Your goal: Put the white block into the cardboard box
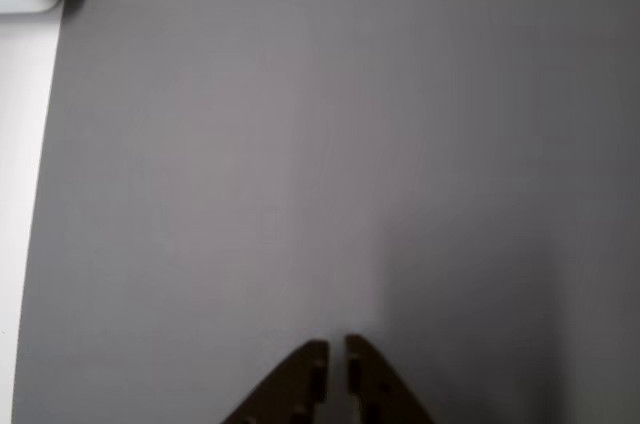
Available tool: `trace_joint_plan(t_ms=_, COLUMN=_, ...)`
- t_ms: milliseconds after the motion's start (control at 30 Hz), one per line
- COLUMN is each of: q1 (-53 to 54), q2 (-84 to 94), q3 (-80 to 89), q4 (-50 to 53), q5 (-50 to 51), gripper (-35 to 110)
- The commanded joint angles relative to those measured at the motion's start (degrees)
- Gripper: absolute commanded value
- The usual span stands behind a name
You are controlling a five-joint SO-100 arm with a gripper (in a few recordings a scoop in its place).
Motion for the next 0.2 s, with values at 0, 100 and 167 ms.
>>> trace_joint_plan(t_ms=0, q1=-0.26, q2=1.85, q3=1.05, q4=0.09, q5=0.0, gripper=-2)
trace_joint_plan(t_ms=100, q1=-0.26, q2=1.85, q3=1.05, q4=0.09, q5=0.0, gripper=-2)
trace_joint_plan(t_ms=167, q1=-0.26, q2=1.85, q3=1.05, q4=0.09, q5=0.0, gripper=-2)
